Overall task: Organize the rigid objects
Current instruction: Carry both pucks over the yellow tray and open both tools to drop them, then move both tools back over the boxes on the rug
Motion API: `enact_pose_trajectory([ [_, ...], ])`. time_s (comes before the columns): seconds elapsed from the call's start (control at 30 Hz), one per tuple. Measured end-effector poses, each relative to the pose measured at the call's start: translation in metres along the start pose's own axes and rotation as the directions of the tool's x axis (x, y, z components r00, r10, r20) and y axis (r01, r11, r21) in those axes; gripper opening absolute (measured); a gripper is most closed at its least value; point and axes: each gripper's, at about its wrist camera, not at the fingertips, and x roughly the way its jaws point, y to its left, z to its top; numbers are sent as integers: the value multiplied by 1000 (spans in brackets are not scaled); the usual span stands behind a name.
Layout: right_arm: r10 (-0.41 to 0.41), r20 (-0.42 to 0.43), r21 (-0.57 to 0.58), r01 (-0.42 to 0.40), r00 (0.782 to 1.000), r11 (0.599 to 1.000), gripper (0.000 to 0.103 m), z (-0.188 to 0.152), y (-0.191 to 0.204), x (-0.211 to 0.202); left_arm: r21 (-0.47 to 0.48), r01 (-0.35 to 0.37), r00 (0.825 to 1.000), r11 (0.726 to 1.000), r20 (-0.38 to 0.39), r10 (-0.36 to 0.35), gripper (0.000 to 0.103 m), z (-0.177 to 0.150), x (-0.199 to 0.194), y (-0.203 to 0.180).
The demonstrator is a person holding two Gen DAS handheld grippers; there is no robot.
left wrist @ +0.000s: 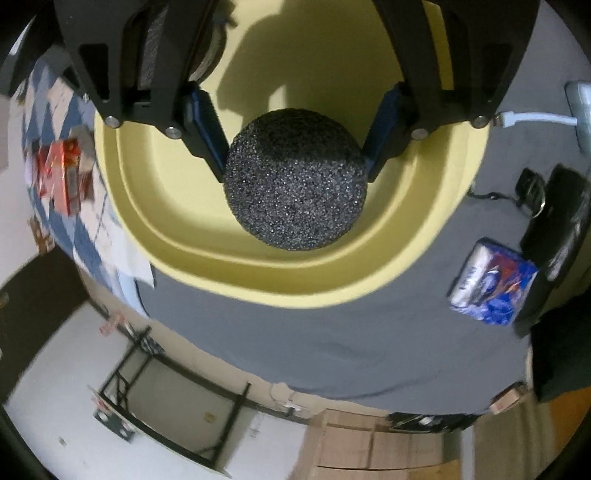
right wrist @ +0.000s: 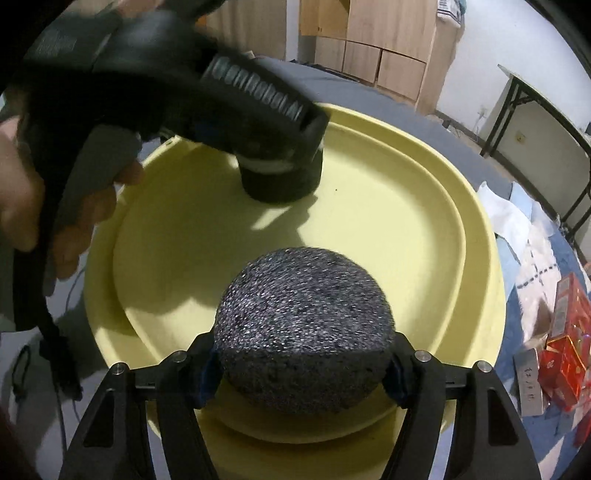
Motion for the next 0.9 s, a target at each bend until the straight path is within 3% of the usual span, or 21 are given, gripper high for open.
enact_pose_trajectory([
  [0.1,36,64,68,-40,997,997,101,-7,-5,-35,-56,82,995,995,66,-78,103,3,-31,-3],
  [0.17,48,107,86,-57,993,995,103,-14,-20,-64,-29,156,983,987,99,-153,103,7,-58,-28],
  [0.23,22,144,95,-36,989,995,103,-30,-47,-108,24,180,979,983,97,-182,103,9,-75,-58],
  [0.37,-99,118,147,82,988,986,103,-82,-124,-171,168,230,970,959,41,-240,103,2,-89,-154],
  [0.47,-267,53,248,246,962,937,103,-140,-197,-208,184,287,958,940,-45,-283,103,-7,-77,-202],
  [0.53,-371,-27,351,357,928,866,103,-184,-253,-221,200,294,954,935,-117,-275,103,-13,-56,-230],
  [0.6,-396,-71,403,389,916,828,103,-208,-280,-225,232,261,959,937,-172,-225,103,-19,-30,-255],
  [0.7,-401,-64,417,390,914,821,103,-232,-300,-217,248,201,969,948,-194,-155,103,-24,-4,-269],
  [0.8,-361,-26,435,336,932,836,103,-239,-296,-216,207,172,970,963,-207,-129,103,-22,15,-267],
  [0.9,-391,-31,411,369,920,834,103,-235,-294,-211,188,149,972,971,-207,-110,103,-17,24,-263],
])
